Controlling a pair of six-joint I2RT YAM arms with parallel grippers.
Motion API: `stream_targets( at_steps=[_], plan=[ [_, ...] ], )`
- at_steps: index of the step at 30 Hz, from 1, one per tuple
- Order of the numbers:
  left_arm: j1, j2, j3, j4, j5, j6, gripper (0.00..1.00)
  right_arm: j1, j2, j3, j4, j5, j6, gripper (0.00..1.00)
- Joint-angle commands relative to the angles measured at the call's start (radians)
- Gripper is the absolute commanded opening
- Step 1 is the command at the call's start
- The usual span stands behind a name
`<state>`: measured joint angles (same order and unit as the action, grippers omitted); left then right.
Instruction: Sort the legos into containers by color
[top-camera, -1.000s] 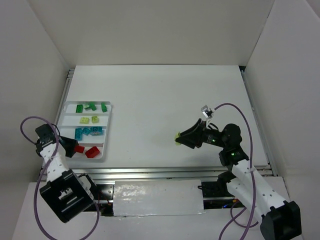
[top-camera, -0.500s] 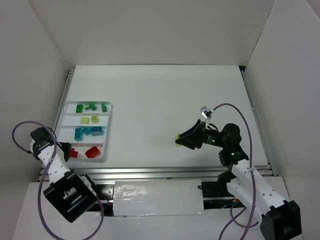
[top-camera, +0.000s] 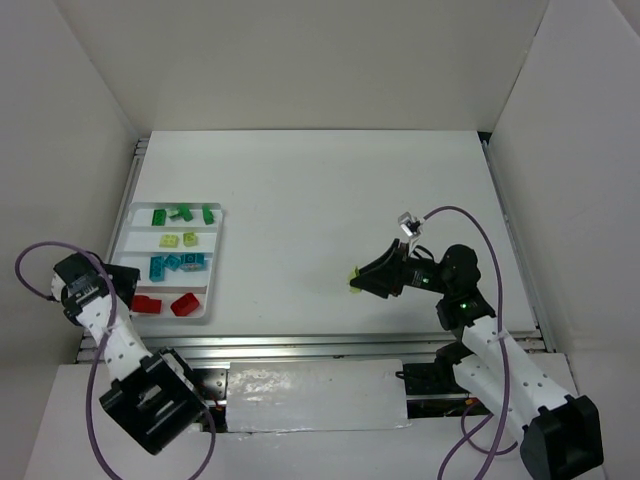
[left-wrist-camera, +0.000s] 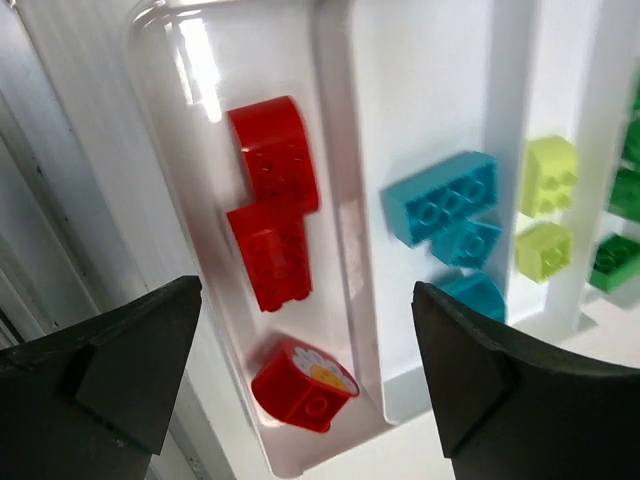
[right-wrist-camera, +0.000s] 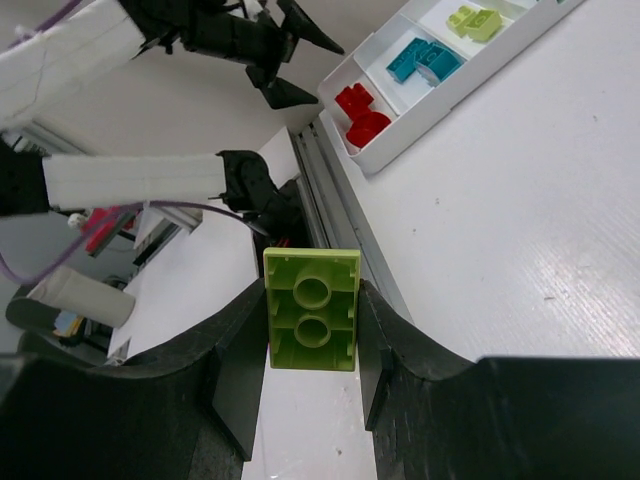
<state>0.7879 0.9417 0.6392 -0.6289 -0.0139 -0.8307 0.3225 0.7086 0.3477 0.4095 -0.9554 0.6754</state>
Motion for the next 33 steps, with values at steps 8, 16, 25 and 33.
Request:
stream_targets(
  at_steps=[8,16,25,33],
  plan=[
    [-0.191,-0.336,-0.071,0.439,0.702,0.035,1.00,0.009,0.118,0.025,0.187,0.064,0.141,0.00],
    [-0.669,-0.241,0.094,0.604,0.880,0.078,0.99,0.095,0.219,0.076,0.375,0.029,0.239,0.00],
    [-1.278,-0.140,0.020,1.024,0.945,0.025,0.99,0.193,0.247,0.105,0.663,-0.016,0.396,0.00],
    [-1.519,-0.040,0.054,1.155,0.846,0.045,0.98,0.274,0.201,0.105,0.627,0.093,0.345,0.00]
  ],
)
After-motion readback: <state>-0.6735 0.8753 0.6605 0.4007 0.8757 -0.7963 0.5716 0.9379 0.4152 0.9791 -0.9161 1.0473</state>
